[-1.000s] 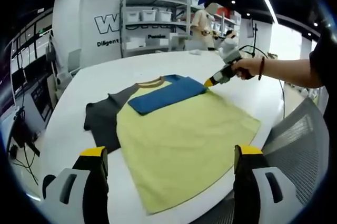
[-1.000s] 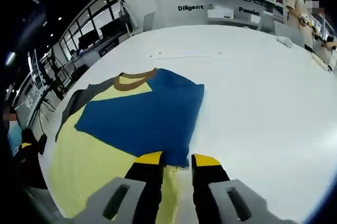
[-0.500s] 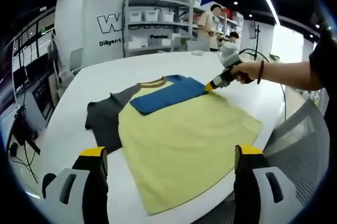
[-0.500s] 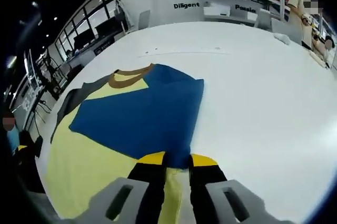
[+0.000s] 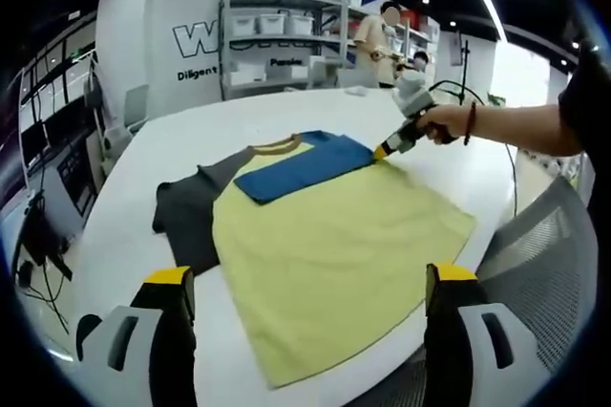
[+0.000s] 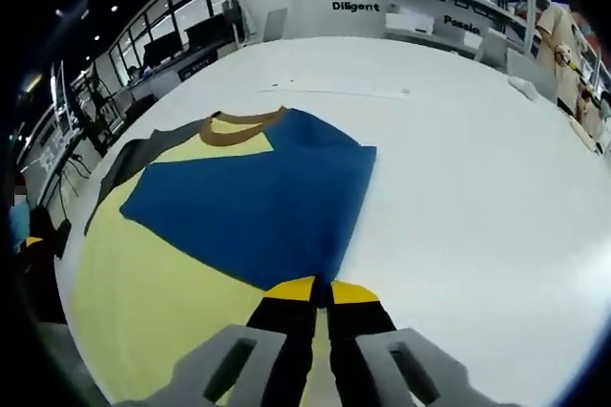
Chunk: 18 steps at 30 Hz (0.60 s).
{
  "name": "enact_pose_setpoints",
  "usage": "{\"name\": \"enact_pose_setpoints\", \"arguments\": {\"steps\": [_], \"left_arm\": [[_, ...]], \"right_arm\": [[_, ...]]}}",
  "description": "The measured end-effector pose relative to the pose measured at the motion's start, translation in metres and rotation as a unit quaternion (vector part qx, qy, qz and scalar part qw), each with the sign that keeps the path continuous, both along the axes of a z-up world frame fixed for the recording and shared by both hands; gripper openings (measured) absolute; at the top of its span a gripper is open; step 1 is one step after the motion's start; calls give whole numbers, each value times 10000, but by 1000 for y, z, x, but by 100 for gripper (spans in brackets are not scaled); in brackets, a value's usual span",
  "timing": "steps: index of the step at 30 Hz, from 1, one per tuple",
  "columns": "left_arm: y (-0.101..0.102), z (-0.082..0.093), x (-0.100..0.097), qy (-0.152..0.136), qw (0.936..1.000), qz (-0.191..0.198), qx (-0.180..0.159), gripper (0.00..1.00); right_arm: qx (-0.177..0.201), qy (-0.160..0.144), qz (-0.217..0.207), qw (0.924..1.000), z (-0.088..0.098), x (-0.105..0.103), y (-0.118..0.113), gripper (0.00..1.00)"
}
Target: Fold the garment on the visible template until the final outline fits inside the template.
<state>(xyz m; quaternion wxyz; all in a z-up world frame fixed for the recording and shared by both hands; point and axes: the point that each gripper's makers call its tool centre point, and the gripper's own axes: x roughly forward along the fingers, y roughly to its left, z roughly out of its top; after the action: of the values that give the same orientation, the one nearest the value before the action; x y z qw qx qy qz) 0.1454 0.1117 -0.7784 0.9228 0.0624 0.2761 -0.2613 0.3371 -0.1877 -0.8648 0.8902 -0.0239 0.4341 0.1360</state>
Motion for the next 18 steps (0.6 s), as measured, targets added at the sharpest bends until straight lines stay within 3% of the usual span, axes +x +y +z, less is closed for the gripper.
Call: {"name": "enact_pose_setpoints", "arguments": {"steps": [18], "left_arm": [[5, -4, 3, 56, 9999, 49, 100, 97]], "right_arm": [[-384, 7, -92, 9992, -2, 12, -56, 0]]}}
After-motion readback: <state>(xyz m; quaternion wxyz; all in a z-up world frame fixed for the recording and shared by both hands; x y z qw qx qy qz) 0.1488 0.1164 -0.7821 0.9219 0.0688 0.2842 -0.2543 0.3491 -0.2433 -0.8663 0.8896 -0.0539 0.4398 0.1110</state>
